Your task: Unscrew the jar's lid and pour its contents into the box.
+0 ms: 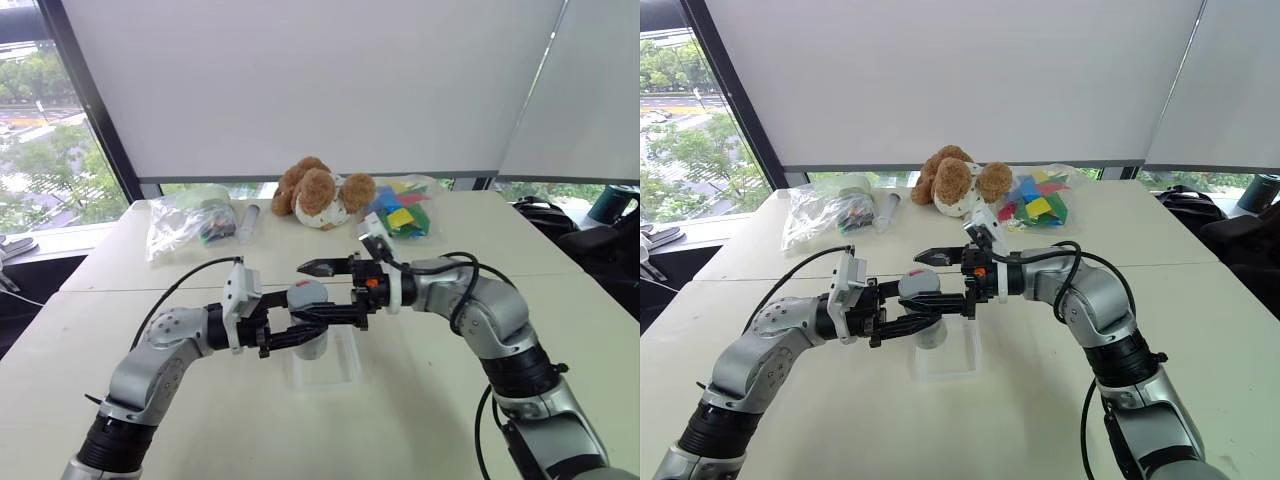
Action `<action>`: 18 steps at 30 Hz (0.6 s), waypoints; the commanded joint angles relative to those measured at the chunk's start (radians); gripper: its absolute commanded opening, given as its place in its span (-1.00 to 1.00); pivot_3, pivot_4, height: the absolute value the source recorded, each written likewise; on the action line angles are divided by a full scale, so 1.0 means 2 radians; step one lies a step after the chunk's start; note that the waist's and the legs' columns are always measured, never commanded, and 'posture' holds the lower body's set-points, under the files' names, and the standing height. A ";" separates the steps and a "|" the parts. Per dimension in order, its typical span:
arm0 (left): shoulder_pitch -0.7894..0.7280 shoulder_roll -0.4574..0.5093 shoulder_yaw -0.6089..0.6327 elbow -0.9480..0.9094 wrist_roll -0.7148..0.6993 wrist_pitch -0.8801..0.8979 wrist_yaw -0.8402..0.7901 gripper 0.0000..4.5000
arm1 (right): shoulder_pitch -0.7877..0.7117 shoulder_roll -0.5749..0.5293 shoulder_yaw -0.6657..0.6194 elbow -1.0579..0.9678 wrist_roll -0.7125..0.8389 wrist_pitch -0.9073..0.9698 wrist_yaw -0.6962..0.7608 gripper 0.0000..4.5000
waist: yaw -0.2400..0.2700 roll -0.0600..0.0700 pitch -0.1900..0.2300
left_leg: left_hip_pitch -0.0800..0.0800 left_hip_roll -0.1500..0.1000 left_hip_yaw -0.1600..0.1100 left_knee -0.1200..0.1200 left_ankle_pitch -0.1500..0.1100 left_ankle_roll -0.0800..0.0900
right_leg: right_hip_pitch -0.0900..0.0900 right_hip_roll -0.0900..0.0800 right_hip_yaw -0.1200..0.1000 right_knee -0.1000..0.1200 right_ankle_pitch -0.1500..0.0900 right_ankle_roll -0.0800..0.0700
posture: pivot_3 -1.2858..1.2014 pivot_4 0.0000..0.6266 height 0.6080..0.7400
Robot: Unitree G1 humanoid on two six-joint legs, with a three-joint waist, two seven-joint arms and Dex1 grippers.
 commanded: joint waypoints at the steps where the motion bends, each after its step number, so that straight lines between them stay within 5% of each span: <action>1: 0.001 0.002 0.006 -0.011 -0.003 -0.013 -0.007 0.01 | 0.003 -0.014 -0.029 0.010 -0.002 -0.012 0.002 0.98 | 0.000 0.000 0.000 | 0.000 0.000 0.000 0.000 0.000 0.000 | 0.000 0.000 0.000 0.000 0.000 0.000 | 0.03 -0.52 1.00; 18: 0.002 0.003 0.008 -0.007 -0.001 -0.015 -0.011 0.01 | 0.027 -0.033 -0.073 -0.040 0.062 0.001 0.033 0.98 | 0.000 0.000 0.000 | 0.000 0.000 0.000 0.000 0.000 0.000 | 0.000 0.000 0.000 0.000 0.000 0.000 | 0.03 -0.52 1.00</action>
